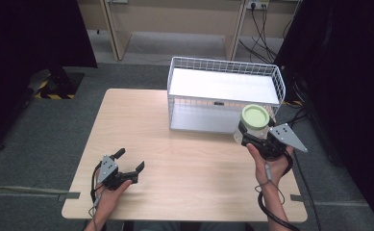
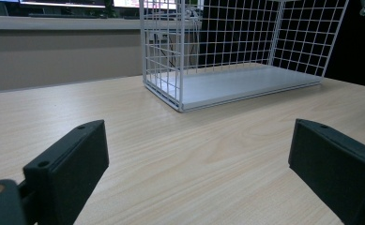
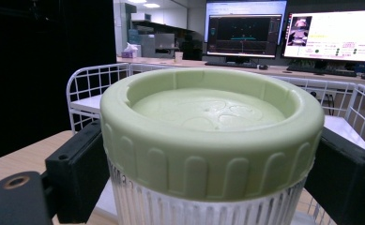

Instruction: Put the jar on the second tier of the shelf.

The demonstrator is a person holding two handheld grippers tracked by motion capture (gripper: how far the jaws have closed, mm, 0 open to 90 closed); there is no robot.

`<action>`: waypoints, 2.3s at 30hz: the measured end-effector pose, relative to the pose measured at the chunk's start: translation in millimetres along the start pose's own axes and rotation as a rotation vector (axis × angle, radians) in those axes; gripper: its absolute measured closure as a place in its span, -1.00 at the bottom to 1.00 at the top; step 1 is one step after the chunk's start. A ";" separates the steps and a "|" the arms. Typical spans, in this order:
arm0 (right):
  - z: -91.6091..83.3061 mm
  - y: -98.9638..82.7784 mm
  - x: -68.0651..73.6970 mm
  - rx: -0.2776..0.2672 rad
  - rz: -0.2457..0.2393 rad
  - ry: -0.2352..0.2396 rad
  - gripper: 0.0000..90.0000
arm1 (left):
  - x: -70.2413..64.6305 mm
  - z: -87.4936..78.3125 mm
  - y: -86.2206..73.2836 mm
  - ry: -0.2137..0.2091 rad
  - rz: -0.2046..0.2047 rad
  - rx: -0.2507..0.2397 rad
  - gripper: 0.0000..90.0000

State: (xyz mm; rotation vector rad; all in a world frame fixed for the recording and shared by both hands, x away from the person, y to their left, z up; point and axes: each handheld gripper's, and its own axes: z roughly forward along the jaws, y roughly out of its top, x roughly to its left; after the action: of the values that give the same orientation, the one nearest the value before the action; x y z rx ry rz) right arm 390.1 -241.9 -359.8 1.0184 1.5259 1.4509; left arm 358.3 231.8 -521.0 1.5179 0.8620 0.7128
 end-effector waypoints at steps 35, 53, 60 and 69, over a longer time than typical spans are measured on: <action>45.3 51.9 2.7 -0.044 -0.004 -0.004 -0.74 | 0.2 0.1 0.0 -0.002 -0.005 -0.002 -0.90; 80.5 73.8 -2.8 -0.045 0.002 -0.029 -0.74 | 0.4 0.1 0.0 -0.003 -0.005 -0.001 -0.90; 95.8 79.8 -6.0 -0.034 0.001 -0.047 -0.74 | 0.4 0.2 0.1 -0.005 -0.005 -0.001 -0.90; 112.2 85.1 -9.0 -0.024 0.015 -0.054 -0.74 | 0.4 0.1 0.1 -0.005 -0.005 -0.001 -0.91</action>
State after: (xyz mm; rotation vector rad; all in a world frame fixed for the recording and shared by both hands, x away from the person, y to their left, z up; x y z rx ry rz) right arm 500.4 -206.2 -279.4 1.0487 1.4613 1.4378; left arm 358.7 232.0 -521.0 1.5159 0.8607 0.7055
